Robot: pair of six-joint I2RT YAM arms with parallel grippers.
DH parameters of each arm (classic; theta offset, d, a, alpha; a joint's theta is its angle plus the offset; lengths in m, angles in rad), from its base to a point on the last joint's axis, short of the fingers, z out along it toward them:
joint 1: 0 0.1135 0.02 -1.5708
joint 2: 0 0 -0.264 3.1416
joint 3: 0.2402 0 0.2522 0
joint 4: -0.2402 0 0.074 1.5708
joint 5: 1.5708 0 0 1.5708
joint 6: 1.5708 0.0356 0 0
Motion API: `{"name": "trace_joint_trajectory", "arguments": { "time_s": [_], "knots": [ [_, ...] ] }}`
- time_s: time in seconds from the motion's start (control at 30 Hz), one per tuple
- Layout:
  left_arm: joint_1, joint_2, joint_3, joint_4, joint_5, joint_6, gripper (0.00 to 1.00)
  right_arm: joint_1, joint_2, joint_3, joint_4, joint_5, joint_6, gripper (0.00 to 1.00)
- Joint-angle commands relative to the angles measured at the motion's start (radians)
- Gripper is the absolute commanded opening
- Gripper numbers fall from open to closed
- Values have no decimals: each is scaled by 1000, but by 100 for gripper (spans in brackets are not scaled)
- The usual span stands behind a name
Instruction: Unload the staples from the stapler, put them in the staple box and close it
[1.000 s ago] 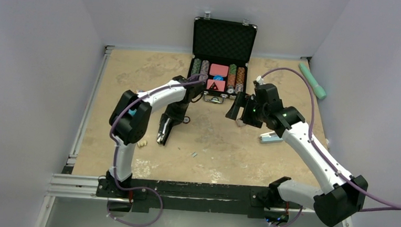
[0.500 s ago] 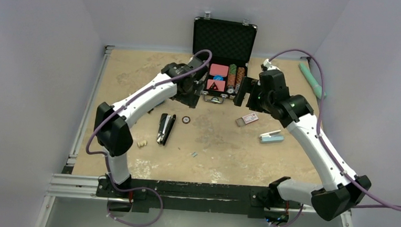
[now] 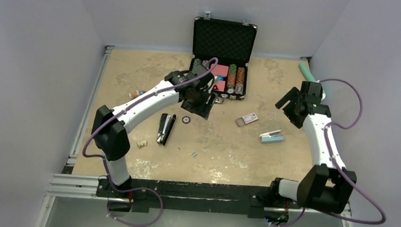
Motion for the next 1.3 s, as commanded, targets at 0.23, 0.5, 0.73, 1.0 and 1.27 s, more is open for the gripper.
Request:
{"name": "trace_joint_trajectory", "arguments": {
  "time_s": [0.23, 0.5, 0.73, 1.0, 1.27],
  "knots": [
    [-3, -202, -147, 57, 91, 1, 69, -25, 281, -14, 176, -94, 98, 76],
    [0, -211, -179, 67, 86, 40, 69, -25, 290, -42, 126, -21, 163, 75],
    [-1, -182, -172, 77, 111, 67, 68, -22, 292, -69, 96, 41, 198, 69],
    [-1, -154, -170, 93, 142, 84, 68, -23, 284, -53, 72, 97, 212, 65],
    [1, -148, -170, 95, 144, 90, 68, -12, 328, -117, 152, 39, 232, 61]
  ]
}}
